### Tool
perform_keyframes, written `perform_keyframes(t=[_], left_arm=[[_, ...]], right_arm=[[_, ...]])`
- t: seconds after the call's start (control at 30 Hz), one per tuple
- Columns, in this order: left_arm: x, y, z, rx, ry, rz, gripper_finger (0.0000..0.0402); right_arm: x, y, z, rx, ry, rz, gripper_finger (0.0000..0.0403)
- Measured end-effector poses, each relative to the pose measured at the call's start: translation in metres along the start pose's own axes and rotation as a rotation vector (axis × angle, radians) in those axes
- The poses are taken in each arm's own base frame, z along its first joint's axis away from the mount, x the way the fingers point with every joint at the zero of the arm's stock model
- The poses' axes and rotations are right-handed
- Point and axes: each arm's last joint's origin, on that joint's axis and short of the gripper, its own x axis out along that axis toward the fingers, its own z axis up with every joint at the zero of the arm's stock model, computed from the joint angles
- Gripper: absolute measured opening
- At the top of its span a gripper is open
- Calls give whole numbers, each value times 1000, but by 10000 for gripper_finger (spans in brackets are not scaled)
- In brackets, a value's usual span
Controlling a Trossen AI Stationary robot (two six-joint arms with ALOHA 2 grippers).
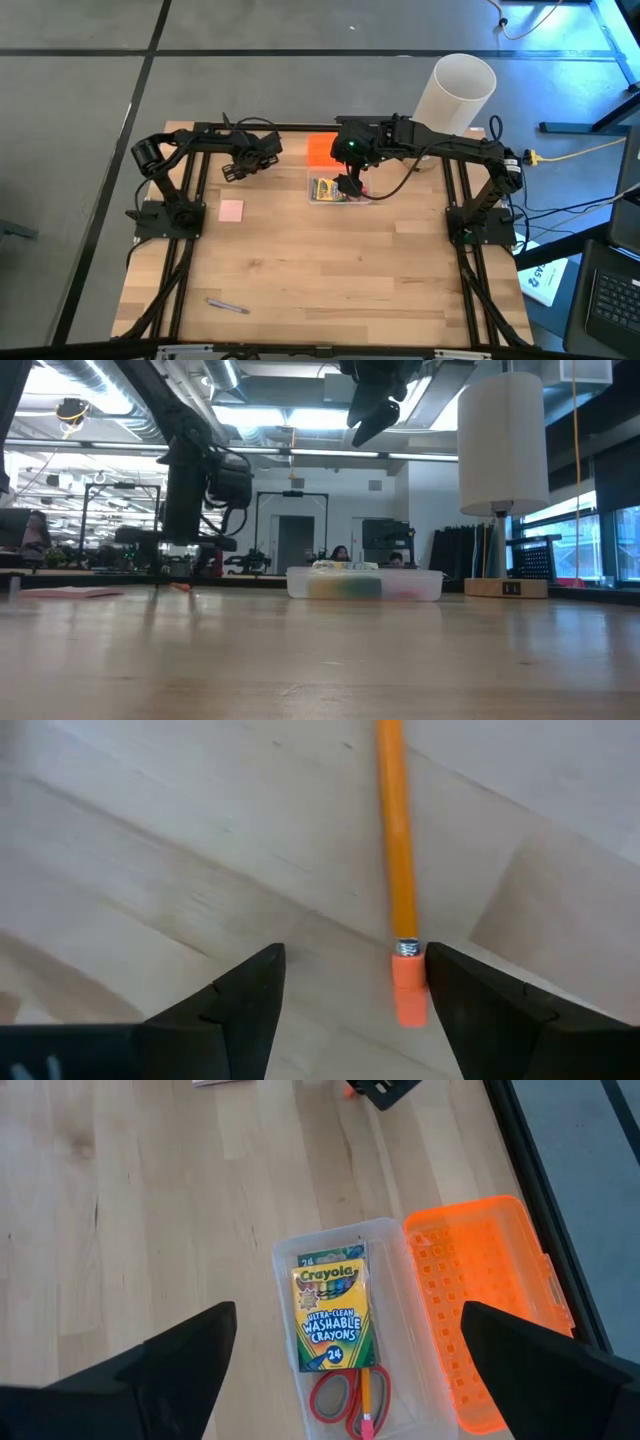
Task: Pack school essentials
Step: Put the orange pencil into the orange supply box
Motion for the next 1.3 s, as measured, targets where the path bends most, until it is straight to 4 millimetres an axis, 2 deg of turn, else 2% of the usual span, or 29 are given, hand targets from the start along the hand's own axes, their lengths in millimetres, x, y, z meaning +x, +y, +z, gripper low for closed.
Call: perform_keyframes(t=[0.5, 0.77, 1.1, 1.3], left_arm=[[-1, -7, 0, -17, 5, -68, 233], [-1, -8, 0, -22, 4, -82, 203], [-1, -8, 0, -42, 31, -75, 188], [-1, -6, 0, -46, 43, -64, 156]], right_arm=[[0, 0, 0, 0, 0, 0, 385], [0, 0, 0, 0, 0, 0, 385], [0, 0, 0, 0, 0, 0, 385], [0, 0, 0, 0, 0, 0, 385]])
